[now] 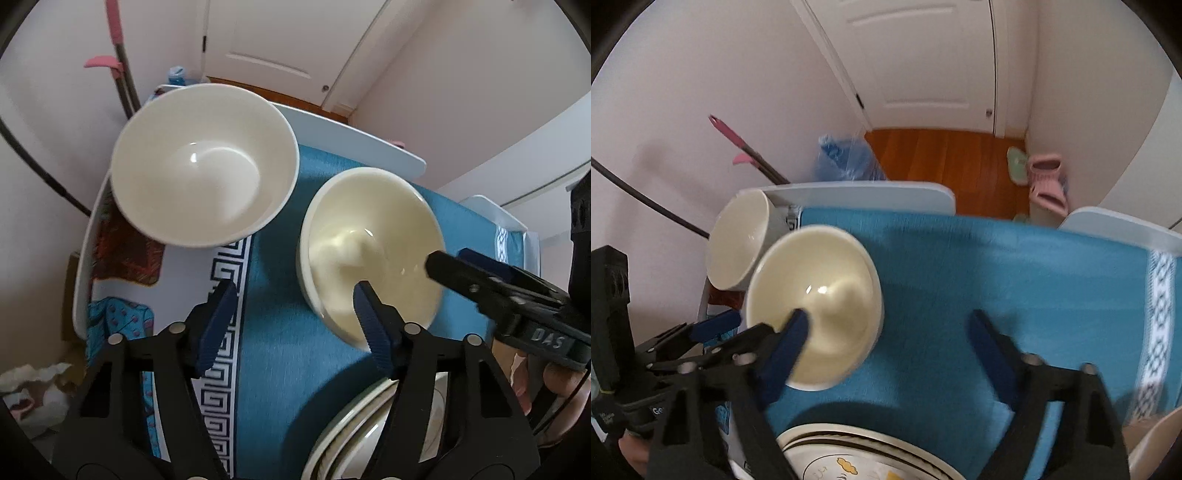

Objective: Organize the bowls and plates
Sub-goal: 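Close the right gripper on the cream bowl rim and lift, then carry the cream bowl and lower it into the beige basin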

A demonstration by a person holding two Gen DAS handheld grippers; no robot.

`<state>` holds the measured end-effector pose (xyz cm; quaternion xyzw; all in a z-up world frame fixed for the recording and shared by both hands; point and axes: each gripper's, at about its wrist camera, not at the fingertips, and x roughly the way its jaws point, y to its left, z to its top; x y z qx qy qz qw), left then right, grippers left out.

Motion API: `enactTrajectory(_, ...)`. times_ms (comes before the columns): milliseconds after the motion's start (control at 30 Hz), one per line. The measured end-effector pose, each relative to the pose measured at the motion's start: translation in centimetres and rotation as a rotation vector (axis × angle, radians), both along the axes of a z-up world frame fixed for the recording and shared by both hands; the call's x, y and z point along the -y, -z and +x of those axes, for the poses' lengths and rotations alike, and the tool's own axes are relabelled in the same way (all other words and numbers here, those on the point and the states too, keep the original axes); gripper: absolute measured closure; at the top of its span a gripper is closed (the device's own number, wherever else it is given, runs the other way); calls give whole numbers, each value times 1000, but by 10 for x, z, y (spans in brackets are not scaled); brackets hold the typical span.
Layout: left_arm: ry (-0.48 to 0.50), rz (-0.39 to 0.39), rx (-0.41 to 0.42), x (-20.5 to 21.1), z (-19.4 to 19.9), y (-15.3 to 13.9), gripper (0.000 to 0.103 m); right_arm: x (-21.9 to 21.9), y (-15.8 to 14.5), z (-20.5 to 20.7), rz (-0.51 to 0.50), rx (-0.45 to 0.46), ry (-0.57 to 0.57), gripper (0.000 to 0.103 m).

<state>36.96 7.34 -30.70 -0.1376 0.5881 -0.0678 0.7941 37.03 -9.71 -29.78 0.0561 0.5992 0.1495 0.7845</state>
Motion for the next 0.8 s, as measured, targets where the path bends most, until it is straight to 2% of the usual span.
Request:
enactTrajectory(33,5,-1,-5,1,2,3,52,-1,4,1,-1,-7,-7,37)
enactTrajectory(100,15,-2,-18,3,6,8,62,-4,11,4,9,-13,-23,47)
enactTrajectory(167,21,-13,-24,5,8,12,67,-6,15,7,28,-20,-29,51)
enactTrajectory(233,27,-20,-23,8,8,11,77,-8,19,8,47,-31,-33,59)
enactTrajectory(300,44,-24,-17,15,10,10,84,-9,22,8,73,-47,-36,74)
enactTrajectory(333,50,-4,-14,19,10,9,85,-9,23,7,80,-48,-37,75)
enactTrajectory(400,52,9,-10,21,12,10,85,-10,23,7,66,-43,-37,87)
enactTrajectory(467,44,5,-12,22,11,10,86,-9,21,5,74,-42,-33,87)
enactTrajectory(567,59,45,8,29,9,6,86,-9,20,3,76,-37,-29,88)
enactTrajectory(800,77,84,61,28,-4,-16,86,-8,2,0,87,13,-27,88)
